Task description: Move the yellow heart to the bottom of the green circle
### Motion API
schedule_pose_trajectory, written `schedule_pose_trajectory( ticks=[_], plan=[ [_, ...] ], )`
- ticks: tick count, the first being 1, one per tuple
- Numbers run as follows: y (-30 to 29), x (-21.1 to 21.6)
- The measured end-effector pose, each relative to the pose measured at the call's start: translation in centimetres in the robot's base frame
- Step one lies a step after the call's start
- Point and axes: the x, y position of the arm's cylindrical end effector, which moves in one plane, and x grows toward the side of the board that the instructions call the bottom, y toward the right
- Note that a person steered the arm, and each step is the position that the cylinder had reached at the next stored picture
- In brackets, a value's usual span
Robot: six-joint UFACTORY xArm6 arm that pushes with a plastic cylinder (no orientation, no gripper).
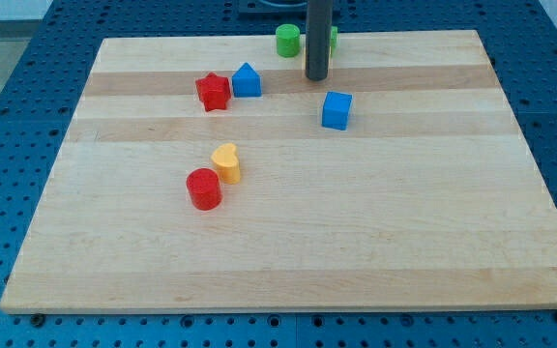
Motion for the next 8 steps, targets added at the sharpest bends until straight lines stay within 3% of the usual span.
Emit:
schedule_pose_trajectory(
  ticks=[5, 7, 8],
  plan=[
    [-2.4, 16.9],
    [-6.8, 21.2],
    [-9.7, 21.2]
  ],
)
